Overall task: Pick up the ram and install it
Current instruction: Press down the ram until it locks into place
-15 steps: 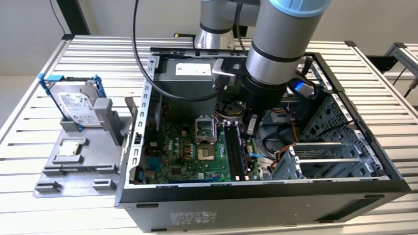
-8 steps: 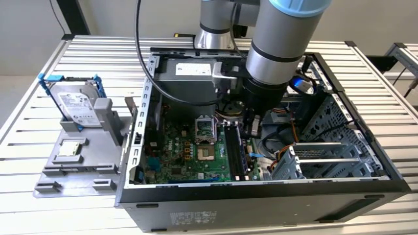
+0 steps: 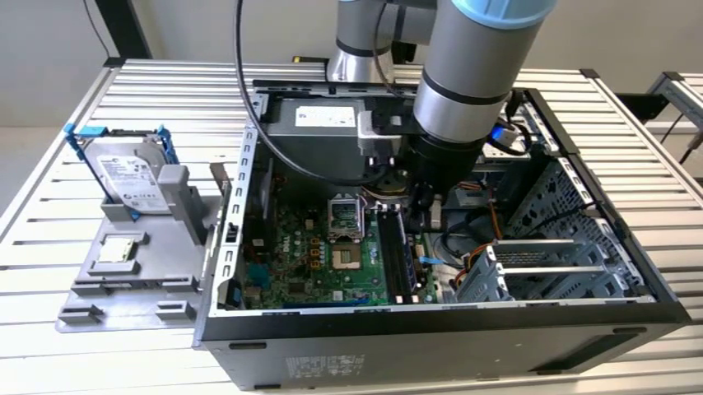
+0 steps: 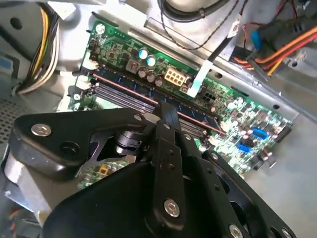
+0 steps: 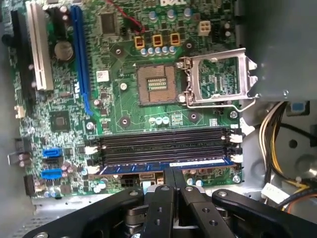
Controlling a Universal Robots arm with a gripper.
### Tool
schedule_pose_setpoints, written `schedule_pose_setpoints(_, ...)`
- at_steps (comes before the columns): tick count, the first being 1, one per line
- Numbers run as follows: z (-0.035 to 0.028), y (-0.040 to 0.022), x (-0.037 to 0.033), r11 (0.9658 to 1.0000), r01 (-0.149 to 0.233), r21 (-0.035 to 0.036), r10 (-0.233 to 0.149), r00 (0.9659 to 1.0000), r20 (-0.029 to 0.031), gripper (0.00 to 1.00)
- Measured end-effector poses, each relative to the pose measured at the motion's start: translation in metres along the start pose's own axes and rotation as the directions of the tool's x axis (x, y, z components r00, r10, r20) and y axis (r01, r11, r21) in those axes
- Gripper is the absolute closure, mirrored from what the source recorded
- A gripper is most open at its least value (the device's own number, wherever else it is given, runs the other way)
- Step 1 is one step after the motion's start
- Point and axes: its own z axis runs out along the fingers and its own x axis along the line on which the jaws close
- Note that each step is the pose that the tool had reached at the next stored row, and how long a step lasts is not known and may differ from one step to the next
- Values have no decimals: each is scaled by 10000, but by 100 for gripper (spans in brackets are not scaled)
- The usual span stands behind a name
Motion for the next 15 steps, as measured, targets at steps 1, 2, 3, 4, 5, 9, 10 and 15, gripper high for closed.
schedule_pose_setpoints(1,2,2,0,10000,79,2,-79,10000,1,100)
schedule_pose_setpoints(2,6,5,0,9999,165,6,-165,9999,2,100)
schedule_pose_setpoints(3,8,7,0,9997,248,9,-248,9997,0,100)
schedule_pose_setpoints(4,10,10,1,9995,311,12,-311,9995,-1,100)
schedule_pose_setpoints(5,11,14,1,9994,349,15,-349,9994,-2,100)
schedule_pose_setpoints(9,13,16,1,9994,357,16,-357,9994,-2,100)
schedule_pose_setpoints(10,13,16,1,9994,356,16,-356,9994,-2,100)
schedule_pose_setpoints(15,20,16,1,9994,356,16,-356,9994,-2,100)
